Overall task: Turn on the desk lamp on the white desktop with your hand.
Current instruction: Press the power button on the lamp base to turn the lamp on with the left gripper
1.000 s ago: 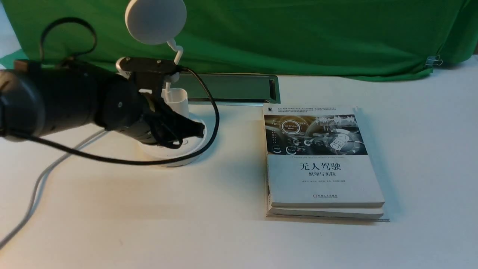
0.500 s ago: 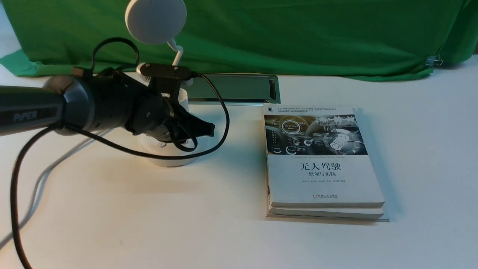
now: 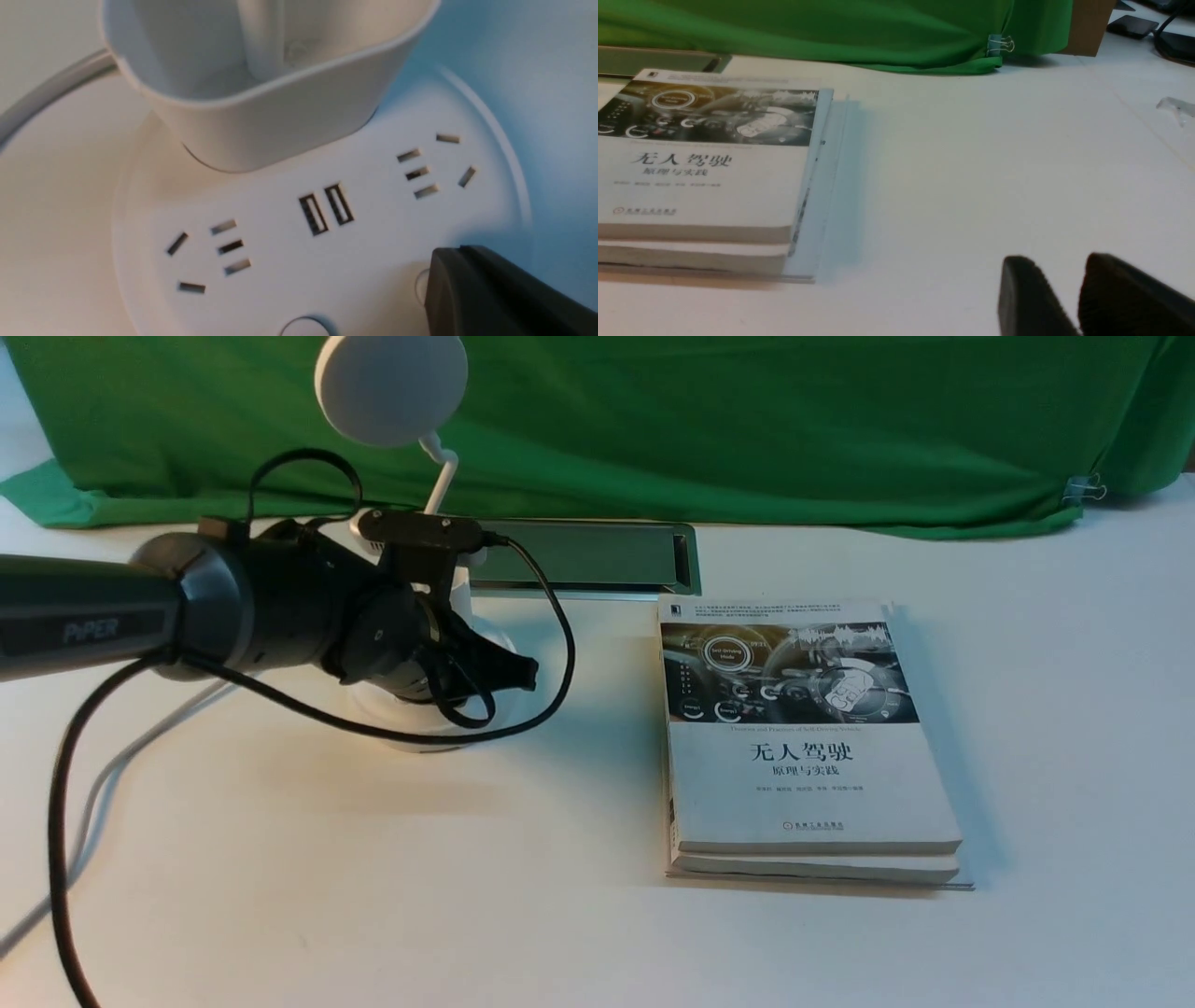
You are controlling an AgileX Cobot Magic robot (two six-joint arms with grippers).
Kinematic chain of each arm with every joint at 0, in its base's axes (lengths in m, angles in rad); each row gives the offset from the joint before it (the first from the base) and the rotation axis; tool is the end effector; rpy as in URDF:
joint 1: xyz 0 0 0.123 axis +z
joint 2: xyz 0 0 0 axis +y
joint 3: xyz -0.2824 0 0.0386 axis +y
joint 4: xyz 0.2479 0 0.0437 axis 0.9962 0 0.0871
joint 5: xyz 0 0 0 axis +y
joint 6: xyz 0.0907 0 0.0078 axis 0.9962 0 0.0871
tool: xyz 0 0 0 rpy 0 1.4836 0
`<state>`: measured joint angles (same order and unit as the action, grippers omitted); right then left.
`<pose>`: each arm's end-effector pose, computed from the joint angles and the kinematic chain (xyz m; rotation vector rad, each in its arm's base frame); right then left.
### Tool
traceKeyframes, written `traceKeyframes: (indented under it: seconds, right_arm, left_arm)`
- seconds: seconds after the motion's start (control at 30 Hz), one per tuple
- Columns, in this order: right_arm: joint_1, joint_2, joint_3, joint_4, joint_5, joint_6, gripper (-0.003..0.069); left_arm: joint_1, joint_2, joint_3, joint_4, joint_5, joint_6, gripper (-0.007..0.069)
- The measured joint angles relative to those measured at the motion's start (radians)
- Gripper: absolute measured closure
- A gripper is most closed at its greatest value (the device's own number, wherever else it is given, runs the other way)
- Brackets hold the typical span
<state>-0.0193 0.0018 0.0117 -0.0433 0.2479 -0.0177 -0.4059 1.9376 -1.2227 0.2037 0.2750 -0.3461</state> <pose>0.0557 -0.0020 0.1866 -0.0275 1.7450 -0.0671 0.3784 -0.1572 0.1721 0.2923 2.4568 -0.1722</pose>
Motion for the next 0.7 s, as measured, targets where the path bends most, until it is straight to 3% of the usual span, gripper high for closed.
traceKeyframes:
  seconds: [0.7]
  right_arm:
    - [0.0, 0.0, 0.0, 0.0, -0.001, 0.0, 0.0421]
  left_arm:
    - [-0.006, -0.011, -0.016, -0.014, 0.009, -0.041, 0.0623]
